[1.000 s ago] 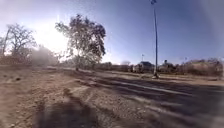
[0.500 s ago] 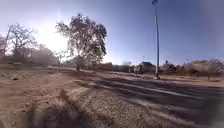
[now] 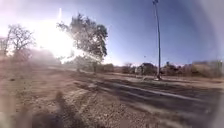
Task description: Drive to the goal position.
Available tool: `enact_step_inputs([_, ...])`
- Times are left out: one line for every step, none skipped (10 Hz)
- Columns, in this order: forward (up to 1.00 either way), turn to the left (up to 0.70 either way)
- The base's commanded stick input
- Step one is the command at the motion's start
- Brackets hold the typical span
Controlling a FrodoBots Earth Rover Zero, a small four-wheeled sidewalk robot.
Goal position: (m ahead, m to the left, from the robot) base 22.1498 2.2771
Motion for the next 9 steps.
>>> enact_step_inputs([0.5, 0.0])
enact_step_inputs([0.5, 0.0])
enact_step_inputs([0.5, 0.0])
enact_step_inputs([0.5, 0.0])
enact_step_inputs([0.5, 0.0])
enact_step_inputs([0.5, 0.0])
enact_step_inputs([0.5, 0.0])
enact_step_inputs([0.5, 0.0])
enact_step_inputs([0.5, 0.0])
